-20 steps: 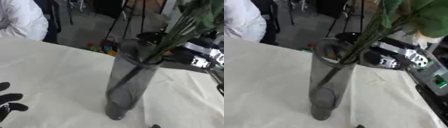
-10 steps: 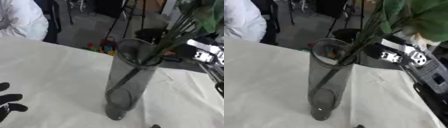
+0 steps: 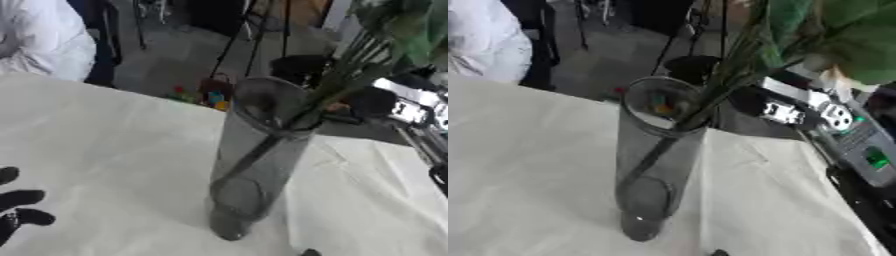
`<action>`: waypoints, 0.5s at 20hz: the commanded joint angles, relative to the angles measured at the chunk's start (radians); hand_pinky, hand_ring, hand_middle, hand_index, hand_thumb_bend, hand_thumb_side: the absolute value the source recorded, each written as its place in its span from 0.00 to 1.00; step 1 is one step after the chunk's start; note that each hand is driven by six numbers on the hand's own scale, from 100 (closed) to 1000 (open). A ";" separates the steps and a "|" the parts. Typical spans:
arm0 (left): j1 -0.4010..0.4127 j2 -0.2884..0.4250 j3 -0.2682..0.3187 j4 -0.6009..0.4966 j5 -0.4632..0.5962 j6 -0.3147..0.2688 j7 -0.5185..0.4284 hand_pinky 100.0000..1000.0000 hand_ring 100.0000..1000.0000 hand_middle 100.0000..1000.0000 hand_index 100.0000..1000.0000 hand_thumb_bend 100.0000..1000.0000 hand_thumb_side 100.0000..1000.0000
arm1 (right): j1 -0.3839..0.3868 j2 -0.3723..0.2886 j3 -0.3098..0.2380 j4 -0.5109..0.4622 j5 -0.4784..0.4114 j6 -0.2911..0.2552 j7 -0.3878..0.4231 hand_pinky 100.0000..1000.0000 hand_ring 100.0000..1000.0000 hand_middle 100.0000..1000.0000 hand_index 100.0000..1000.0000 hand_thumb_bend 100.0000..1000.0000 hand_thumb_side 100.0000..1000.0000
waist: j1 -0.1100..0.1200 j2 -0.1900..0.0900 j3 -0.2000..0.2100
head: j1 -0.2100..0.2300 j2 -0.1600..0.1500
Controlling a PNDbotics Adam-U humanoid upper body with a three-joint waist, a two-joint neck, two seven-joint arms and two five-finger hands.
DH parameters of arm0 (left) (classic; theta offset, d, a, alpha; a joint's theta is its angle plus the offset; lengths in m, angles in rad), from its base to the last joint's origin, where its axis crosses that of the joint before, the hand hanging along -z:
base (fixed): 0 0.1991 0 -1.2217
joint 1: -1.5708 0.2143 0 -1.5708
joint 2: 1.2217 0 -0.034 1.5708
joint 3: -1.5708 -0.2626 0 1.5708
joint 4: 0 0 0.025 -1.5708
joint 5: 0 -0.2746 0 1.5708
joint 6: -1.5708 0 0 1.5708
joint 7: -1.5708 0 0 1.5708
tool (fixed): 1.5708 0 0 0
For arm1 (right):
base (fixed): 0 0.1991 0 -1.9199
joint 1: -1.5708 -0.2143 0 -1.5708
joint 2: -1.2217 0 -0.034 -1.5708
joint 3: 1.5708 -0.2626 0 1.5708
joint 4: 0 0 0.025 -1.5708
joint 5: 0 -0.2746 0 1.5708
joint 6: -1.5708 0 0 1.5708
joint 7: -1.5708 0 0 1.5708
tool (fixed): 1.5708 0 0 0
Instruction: Arrange flowers into the vase.
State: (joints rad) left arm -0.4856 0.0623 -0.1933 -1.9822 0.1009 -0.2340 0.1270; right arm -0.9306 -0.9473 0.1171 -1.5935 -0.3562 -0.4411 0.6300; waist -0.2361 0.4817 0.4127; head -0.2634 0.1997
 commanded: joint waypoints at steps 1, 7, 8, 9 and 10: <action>-0.006 0.009 -0.005 -0.018 0.004 -0.001 -0.005 0.49 0.62 0.70 0.94 0.24 1.00 | -0.004 -0.040 -0.020 -0.002 0.020 -0.005 -0.013 1.00 1.00 1.00 1.00 0.28 1.00 | 0.010 -0.033 -0.003 | -0.001 -0.012; -0.006 0.009 -0.005 -0.018 0.004 -0.001 -0.005 0.49 0.62 0.70 0.94 0.24 1.00 | 0.012 -0.047 -0.025 0.001 0.036 -0.015 -0.024 1.00 1.00 1.00 1.00 0.30 1.00 | 0.010 -0.033 -0.004 | 0.000 -0.010; -0.006 0.009 -0.005 -0.018 0.004 -0.001 -0.005 0.49 0.62 0.70 0.94 0.24 1.00 | 0.015 -0.049 -0.026 0.002 0.038 -0.016 -0.026 1.00 1.00 1.00 1.00 0.30 1.00 | 0.010 -0.033 -0.004 | 0.000 -0.010; -0.006 0.010 -0.005 -0.018 0.003 -0.001 -0.005 0.49 0.62 0.70 0.94 0.24 1.00 | 0.018 -0.050 -0.027 0.002 0.040 -0.016 -0.028 1.00 1.00 1.00 1.00 0.30 1.00 | 0.010 -0.033 -0.004 | 0.000 -0.011; -0.005 0.010 -0.005 -0.018 0.003 -0.001 -0.005 0.49 0.62 0.70 0.94 0.24 1.00 | 0.021 -0.051 -0.028 0.002 0.041 -0.017 -0.030 1.00 1.00 1.00 1.00 0.30 1.00 | 0.010 -0.033 -0.004 | 0.000 -0.012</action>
State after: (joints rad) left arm -0.4853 0.0623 -0.1933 -1.9822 0.1027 -0.2342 0.1264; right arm -0.9013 -0.9520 0.1103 -1.5876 -0.3251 -0.4568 0.6059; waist -0.2361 0.4810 0.4117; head -0.2627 0.1997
